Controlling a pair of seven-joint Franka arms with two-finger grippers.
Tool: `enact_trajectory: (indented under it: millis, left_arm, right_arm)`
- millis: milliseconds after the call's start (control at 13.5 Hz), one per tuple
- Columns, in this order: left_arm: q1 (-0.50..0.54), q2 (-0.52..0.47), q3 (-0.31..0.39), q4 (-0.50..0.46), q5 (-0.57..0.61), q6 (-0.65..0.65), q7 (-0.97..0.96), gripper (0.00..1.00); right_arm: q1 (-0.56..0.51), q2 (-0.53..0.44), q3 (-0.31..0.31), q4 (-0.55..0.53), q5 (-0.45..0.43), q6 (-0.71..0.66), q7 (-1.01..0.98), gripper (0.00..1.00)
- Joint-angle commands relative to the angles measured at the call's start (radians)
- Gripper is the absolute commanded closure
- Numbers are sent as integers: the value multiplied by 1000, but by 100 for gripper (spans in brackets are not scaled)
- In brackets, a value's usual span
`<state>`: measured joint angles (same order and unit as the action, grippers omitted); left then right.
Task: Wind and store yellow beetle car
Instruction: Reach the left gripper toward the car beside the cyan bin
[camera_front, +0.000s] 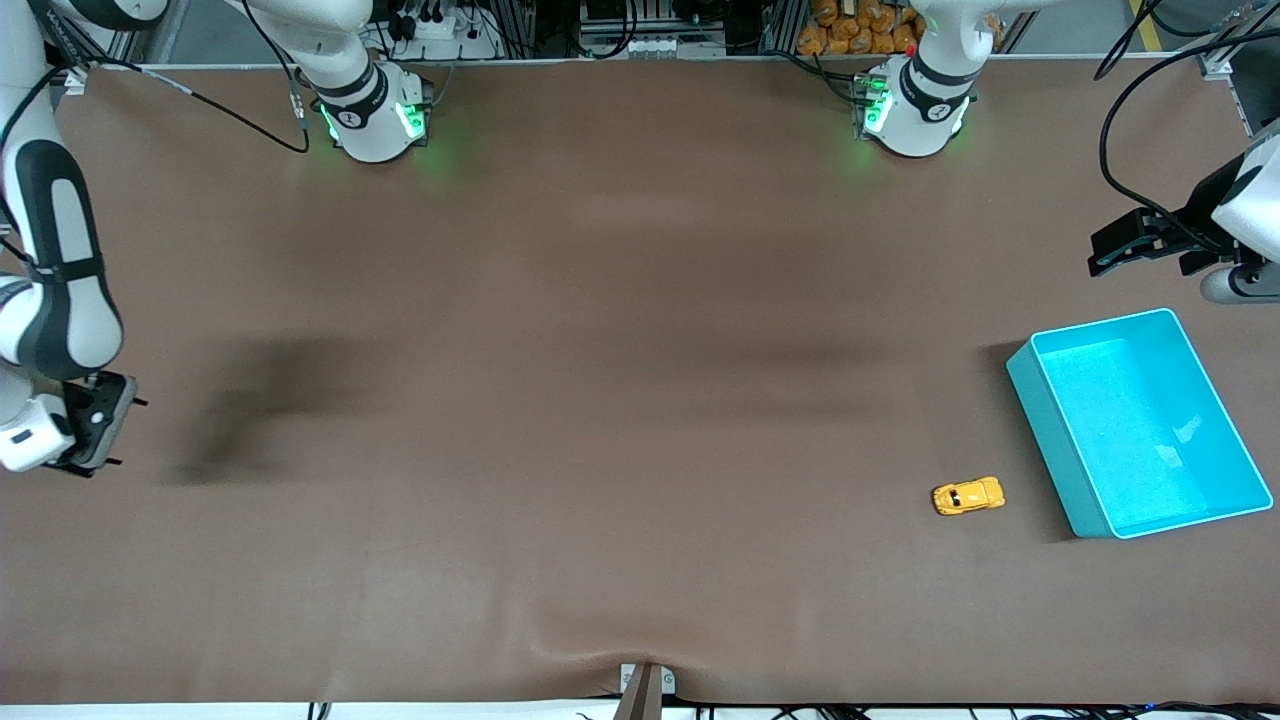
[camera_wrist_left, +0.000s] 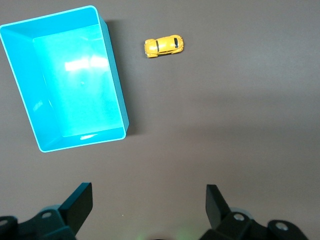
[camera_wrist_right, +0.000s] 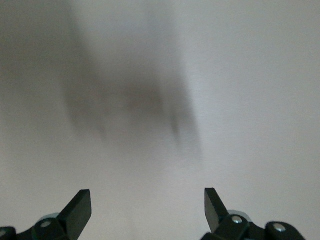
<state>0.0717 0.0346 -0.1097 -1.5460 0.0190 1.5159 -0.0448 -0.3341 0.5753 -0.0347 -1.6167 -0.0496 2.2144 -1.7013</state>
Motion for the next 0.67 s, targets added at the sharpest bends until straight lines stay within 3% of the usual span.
enact_trajectory:
  millis: [0,297,595]
  left_arm:
    - [40,50,-4,17,27,19,-10,0]
    - [74,200,-4,30,58,165,-15,0]
    - [59,318,-7,93,119,191,-32,0]
  right_arm:
    - [-22,-3,18,53,75,-35,9,0]
    - [-13,-6,18,133,140,-83,50,0]
    - [4,-9,18,270,157,-293,201,0]
